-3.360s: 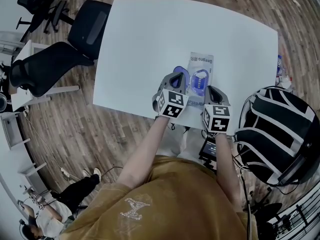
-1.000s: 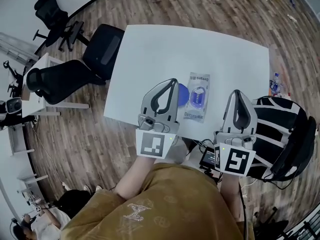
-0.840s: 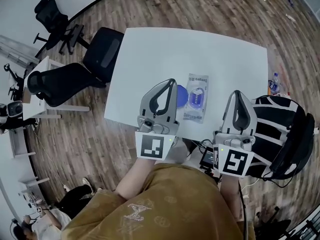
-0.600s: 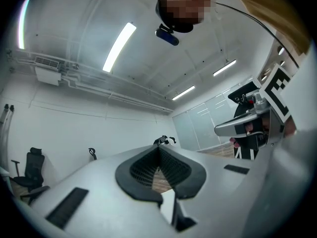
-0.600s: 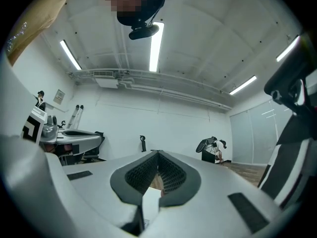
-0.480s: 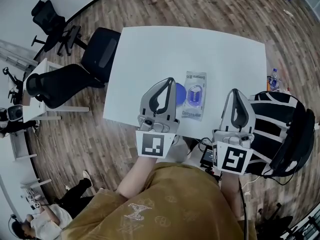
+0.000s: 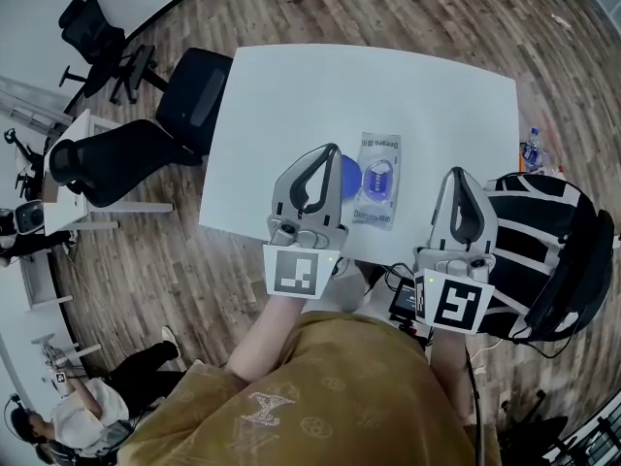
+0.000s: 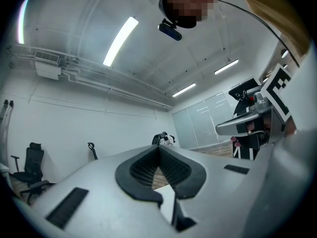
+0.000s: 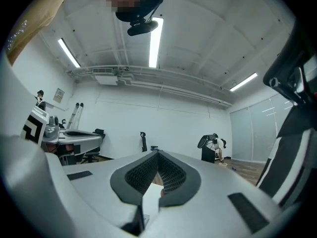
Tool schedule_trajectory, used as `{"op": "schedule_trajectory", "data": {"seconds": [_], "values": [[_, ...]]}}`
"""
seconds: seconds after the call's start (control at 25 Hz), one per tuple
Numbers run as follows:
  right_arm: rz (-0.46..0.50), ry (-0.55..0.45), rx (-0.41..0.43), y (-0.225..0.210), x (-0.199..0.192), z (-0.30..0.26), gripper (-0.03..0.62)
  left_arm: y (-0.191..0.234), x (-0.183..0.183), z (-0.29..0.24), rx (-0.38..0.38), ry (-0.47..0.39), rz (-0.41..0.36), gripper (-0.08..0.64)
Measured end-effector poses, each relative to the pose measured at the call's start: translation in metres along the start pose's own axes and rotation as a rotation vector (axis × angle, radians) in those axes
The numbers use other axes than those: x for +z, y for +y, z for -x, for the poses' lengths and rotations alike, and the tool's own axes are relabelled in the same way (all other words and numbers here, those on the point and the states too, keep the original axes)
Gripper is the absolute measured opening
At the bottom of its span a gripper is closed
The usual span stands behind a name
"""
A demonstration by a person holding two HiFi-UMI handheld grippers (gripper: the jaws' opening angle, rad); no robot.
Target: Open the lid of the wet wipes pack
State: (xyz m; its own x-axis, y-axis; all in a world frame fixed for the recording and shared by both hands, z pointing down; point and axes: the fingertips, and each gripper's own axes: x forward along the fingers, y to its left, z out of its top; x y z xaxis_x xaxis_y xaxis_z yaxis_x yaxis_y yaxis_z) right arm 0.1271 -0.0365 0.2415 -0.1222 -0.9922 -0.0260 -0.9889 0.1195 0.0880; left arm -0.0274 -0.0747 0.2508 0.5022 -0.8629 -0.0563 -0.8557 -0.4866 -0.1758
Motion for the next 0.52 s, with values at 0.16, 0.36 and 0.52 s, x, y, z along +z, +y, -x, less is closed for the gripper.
{"op": "schedule_trajectory", "data": {"seconds": [0.16, 0.36, 0.52], "values": [[0.001, 0.005, 0.002, 0.0004, -0.0005, -0.0021, 0.008, 0.0025, -0.0016, 0.0002, 0.002, 0.006, 0.005, 0.0], [0.005, 0.01, 0.002, 0.0015, -0.0004, -0.0021, 0.008, 0.0041, -0.0046, 0.0009, -0.002, 0.013, 0.009, 0.0], [0.01, 0.01, 0.001, 0.0017, 0.0004, -0.0006, 0.008, 0.0036, -0.0064, 0.002, -0.003, 0.019, 0.011, 0.0]]}}
